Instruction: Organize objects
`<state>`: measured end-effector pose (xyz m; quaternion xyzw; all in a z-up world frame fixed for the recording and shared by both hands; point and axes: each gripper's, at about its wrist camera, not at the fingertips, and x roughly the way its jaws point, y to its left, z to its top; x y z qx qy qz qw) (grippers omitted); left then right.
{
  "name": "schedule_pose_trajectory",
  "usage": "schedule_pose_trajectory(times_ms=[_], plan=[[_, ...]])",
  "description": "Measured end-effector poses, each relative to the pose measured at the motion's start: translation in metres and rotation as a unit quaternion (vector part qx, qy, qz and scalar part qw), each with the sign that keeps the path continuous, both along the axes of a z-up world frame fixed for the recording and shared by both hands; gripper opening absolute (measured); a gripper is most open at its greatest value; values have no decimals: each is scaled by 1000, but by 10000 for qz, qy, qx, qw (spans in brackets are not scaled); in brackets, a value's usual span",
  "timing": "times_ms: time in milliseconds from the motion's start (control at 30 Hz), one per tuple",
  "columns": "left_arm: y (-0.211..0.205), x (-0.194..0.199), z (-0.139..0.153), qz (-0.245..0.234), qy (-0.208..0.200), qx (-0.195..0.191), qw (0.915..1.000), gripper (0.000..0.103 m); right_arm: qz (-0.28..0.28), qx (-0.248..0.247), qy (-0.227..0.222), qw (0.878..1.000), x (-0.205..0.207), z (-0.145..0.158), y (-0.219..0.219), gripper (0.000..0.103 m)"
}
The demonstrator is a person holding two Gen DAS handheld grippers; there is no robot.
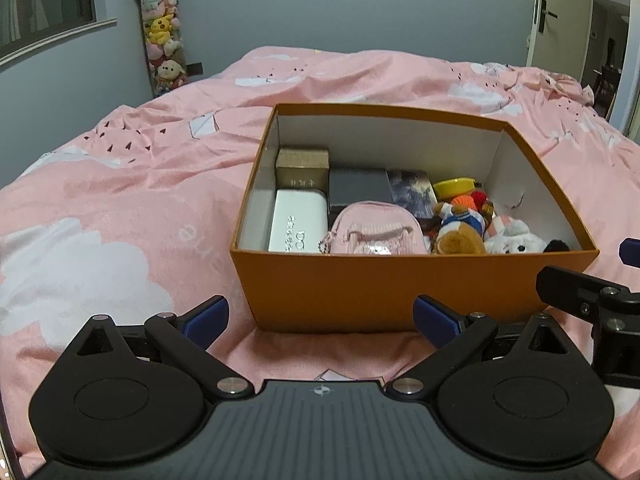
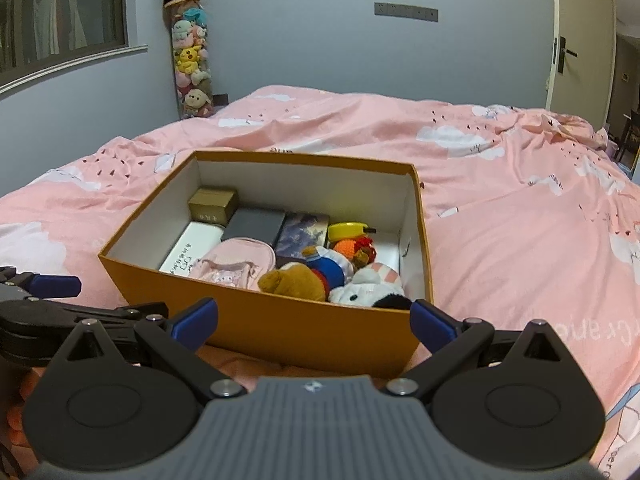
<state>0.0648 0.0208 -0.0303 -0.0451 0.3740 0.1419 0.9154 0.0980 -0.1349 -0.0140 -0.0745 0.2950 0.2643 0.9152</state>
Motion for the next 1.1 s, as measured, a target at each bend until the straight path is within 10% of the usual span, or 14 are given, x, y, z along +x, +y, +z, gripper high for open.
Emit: schedule_pose_trajectory(times_ms=[1100], plan=[[-2,0,-3,0,205,-56,9998,103,-94,100,300,9995,4,-8,-9,102]])
